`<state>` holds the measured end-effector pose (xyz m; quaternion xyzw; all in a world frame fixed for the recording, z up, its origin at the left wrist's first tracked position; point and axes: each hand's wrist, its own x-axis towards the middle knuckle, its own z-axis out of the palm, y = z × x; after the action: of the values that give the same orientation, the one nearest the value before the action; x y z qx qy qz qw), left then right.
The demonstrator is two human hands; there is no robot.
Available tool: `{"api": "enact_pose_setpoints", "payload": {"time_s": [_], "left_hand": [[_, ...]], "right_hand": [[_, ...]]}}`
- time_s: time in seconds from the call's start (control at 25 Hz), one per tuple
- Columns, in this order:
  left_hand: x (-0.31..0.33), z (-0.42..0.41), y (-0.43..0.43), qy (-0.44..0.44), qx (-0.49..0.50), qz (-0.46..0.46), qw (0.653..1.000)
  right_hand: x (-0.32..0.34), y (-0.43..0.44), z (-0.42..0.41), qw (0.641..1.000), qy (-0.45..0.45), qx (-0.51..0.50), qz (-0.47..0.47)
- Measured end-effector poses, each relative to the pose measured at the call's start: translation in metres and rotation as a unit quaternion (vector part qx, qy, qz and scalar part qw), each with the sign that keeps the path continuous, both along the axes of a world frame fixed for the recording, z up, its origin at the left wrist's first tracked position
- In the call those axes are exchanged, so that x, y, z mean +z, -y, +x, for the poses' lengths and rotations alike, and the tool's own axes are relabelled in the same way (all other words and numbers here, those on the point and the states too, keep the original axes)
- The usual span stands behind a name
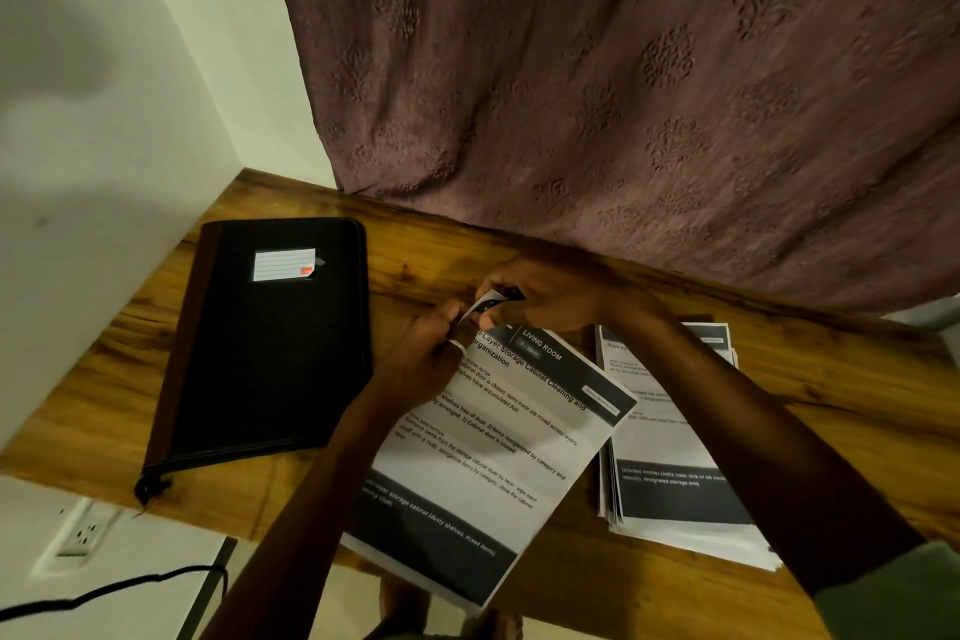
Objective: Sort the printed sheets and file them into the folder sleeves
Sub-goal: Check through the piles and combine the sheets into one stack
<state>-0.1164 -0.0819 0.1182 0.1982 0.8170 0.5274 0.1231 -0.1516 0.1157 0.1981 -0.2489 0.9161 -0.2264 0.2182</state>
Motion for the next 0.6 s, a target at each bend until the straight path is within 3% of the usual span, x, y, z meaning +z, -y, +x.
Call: {"api": "enact_pose_setpoints", "payload": {"time_s": [0.28,0.6], "left_hand": [[0.0057,0.0020,-0.0021,-0.009,0.001,0.009,1.000],[-0.0008,0.0036,-0.0005,0.007,-0.009,0.018,1.000]], "right_hand": [[-0.0058,-0.0014,-0.0009,0.999,-0.024,0.000,-0.047],[-0.0048,-0.0070,-0.0012,0.994,0.059,-0.032,-0.091]]}}
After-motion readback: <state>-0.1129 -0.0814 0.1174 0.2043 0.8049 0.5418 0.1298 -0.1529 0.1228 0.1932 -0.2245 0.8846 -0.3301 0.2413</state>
